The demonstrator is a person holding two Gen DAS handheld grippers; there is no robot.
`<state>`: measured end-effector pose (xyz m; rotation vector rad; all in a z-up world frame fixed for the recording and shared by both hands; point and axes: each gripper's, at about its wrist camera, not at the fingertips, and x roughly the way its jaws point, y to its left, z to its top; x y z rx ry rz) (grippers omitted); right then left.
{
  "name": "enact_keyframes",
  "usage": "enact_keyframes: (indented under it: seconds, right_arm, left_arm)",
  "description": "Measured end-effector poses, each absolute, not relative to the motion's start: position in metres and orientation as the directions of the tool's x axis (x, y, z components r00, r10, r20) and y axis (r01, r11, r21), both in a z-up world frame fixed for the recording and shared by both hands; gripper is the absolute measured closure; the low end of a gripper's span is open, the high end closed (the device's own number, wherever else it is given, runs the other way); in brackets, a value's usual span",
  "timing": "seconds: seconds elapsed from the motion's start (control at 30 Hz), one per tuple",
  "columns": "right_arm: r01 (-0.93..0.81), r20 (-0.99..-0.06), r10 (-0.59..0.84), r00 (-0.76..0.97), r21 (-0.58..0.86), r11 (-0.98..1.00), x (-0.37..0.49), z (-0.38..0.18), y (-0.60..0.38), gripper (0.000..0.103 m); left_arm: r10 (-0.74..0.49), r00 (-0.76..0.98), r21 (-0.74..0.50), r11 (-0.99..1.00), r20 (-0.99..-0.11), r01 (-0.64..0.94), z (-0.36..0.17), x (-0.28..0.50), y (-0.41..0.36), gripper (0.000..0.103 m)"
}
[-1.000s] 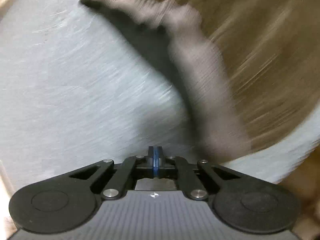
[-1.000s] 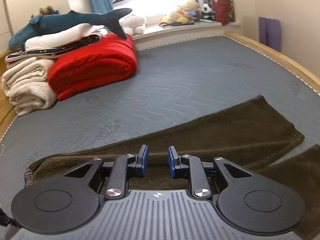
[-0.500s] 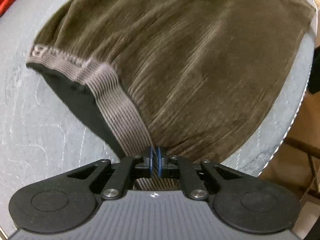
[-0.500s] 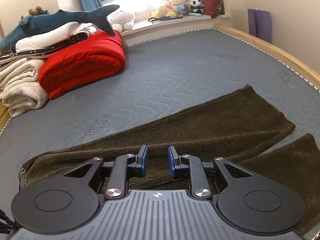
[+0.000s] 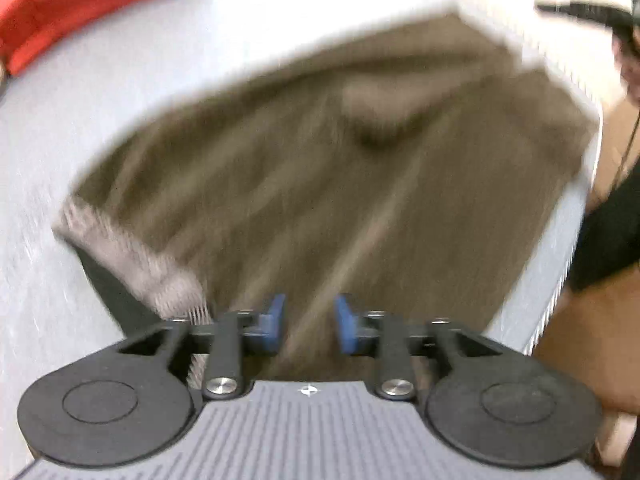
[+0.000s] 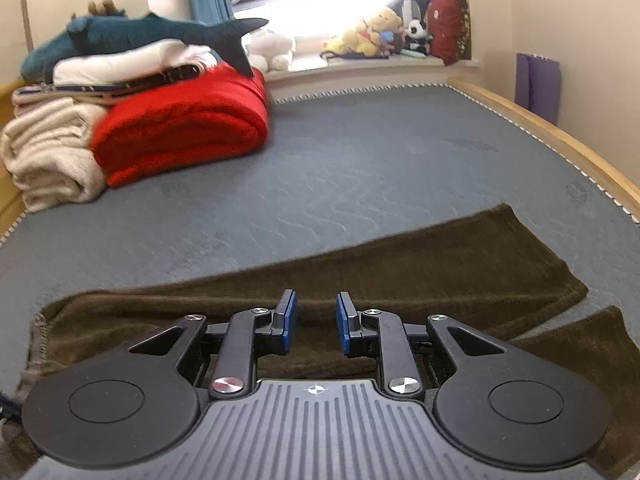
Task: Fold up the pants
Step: 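Release the waistband with the left gripper and withdraw both grippers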
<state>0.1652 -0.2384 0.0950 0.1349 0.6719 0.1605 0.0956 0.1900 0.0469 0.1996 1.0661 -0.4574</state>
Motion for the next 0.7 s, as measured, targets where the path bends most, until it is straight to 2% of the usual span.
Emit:
enact_keyframes:
  seconds: [0.03,0.2,0.23,0.3,0.37,0.43,0.5,0.53,0.57,0.6,0.63,0.7]
  right_arm:
    - [-0.11,-0.599,0.196,0.777,0.176,0.978,0.164,0.101,-0.239,0.08]
    - [-0.165,-0.519,0.22,0.826,0.15,0.975,0.158,0.144,-0.241,0.079]
    - [-0.179,-0.499,0.224,0.837,0.137,0.974,0.156,0.15,-0.24,0.077]
    - [-0.191,-0.465,0.222,0.857,0.112,0.975,0.153,0.156,-0.241,0.063]
    - [-0.196,-0.446,0.215,0.869,0.088,0.977,0.152,0.148,-0.241,0.059]
    - [-0.174,-0.473,0.191,0.86,0.081,0.981,0.154,0.128,-0.244,0.059]
    - [-0.144,-0.551,0.159,0.819,0.071,0.987,0.164,0.113,-0.243,0.059]
    - [-0.139,-0.548,0.155,0.822,0.071,0.988,0.166,0.114,-0.242,0.059]
    - [-0.138,-0.525,0.158,0.836,0.077,0.987,0.166,0.117,-0.243,0.059]
    - [-0.141,-0.51,0.162,0.845,0.081,0.987,0.166,0.119,-0.243,0.059]
    - [-0.141,-0.506,0.162,0.847,0.08,0.987,0.166,0.119,-0.243,0.059]
    - [-0.125,-0.523,0.141,0.841,0.066,0.99,0.17,0.116,-0.245,0.059]
  left_arm:
    - [-0.274,0.447,-0.053,0.893,-0.852,0.448,0.055,0.094,0.188,0.051]
    - [-0.252,0.616,0.016,0.918,-0.746,0.396,0.088,0.089,0.155,0.043]
    - [-0.245,0.637,0.022,0.924,-0.731,0.382,0.086,0.091,0.155,0.041]
    - [-0.225,0.668,0.027,0.938,-0.709,0.345,0.092,0.096,0.157,0.039]
    - [-0.195,0.683,0.029,0.953,-0.704,0.301,0.093,0.102,0.158,0.038]
    - [-0.167,0.685,0.034,0.962,-0.709,0.27,0.097,0.106,0.159,0.037]
    - [-0.134,0.684,0.05,0.969,-0.717,0.242,0.099,0.111,0.163,0.038]
    - [-0.133,0.681,0.044,0.971,-0.72,0.236,0.103,0.113,0.167,0.038]
    - [-0.134,0.677,0.032,0.973,-0.724,0.227,0.107,0.115,0.171,0.041]
    - [-0.135,0.674,0.02,0.976,-0.726,0.218,0.108,0.118,0.175,0.056]
    - [-0.139,0.673,0.008,0.978,-0.726,0.211,0.109,0.121,0.181,0.081]
    - [-0.111,0.677,0.008,0.985,-0.727,0.17,0.114,0.125,0.193,0.094]
